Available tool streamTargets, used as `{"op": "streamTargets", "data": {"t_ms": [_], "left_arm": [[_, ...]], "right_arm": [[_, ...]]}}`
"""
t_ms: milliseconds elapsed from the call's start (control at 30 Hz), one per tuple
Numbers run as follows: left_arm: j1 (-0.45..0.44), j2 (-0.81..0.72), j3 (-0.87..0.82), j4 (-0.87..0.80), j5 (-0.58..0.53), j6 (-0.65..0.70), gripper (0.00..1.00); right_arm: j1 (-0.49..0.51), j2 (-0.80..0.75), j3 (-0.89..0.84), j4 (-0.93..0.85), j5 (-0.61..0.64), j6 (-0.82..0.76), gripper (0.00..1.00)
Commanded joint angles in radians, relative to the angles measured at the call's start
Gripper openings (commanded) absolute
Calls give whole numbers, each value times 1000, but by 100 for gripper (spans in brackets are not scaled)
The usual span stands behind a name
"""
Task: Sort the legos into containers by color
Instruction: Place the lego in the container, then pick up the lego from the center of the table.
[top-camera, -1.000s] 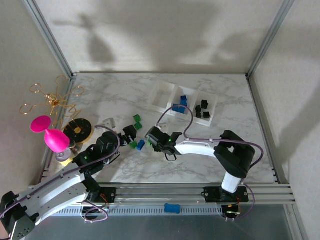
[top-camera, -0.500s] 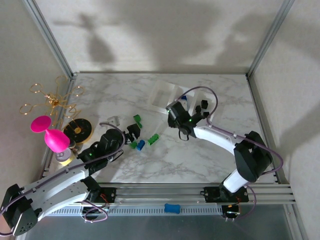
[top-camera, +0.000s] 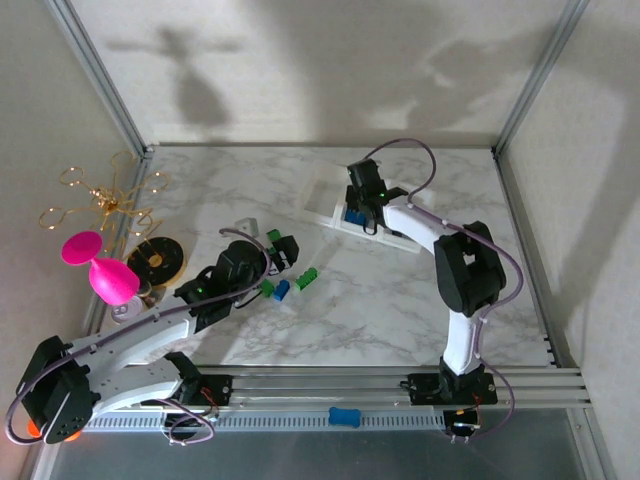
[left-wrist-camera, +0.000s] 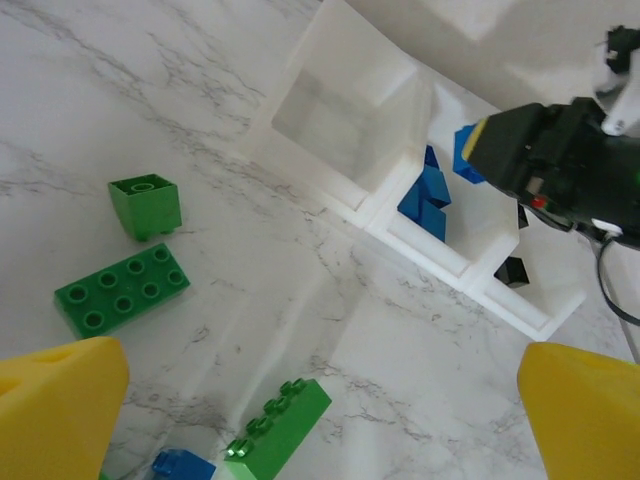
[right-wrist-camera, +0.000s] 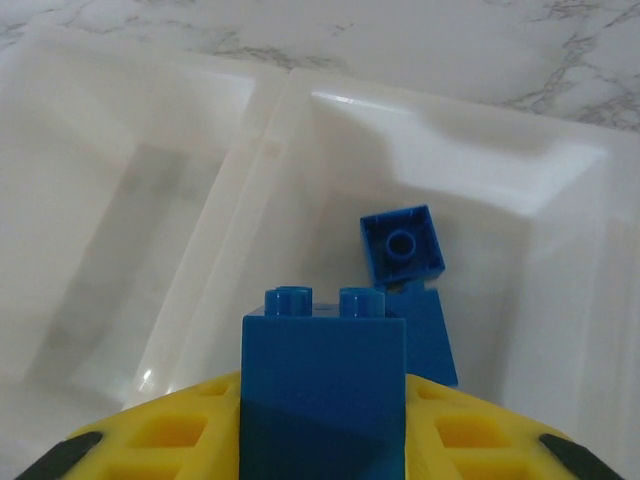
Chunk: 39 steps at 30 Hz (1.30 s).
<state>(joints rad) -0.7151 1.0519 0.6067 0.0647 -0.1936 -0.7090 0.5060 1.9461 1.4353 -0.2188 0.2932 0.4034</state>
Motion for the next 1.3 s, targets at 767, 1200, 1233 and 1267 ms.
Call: {"op": "streamTargets", "data": {"t_ms": [767, 1200, 1233, 1267], "left_arm": [[13, -72, 12, -32, -18, 5, 100], [14, -249, -76, -170, -85, -50, 100], [14, -264, -80, -184, -90, -53, 100], [14, -277, -85, -198, -95, -56, 100]], "right_arm": [[127, -242, -168, -10, -99, -62, 56], [453, -301, -346, 12, -114, 112, 63], [478, -292, -344, 12, -116, 134, 63], [495, -286, -342, 11, -117, 157, 63]]}}
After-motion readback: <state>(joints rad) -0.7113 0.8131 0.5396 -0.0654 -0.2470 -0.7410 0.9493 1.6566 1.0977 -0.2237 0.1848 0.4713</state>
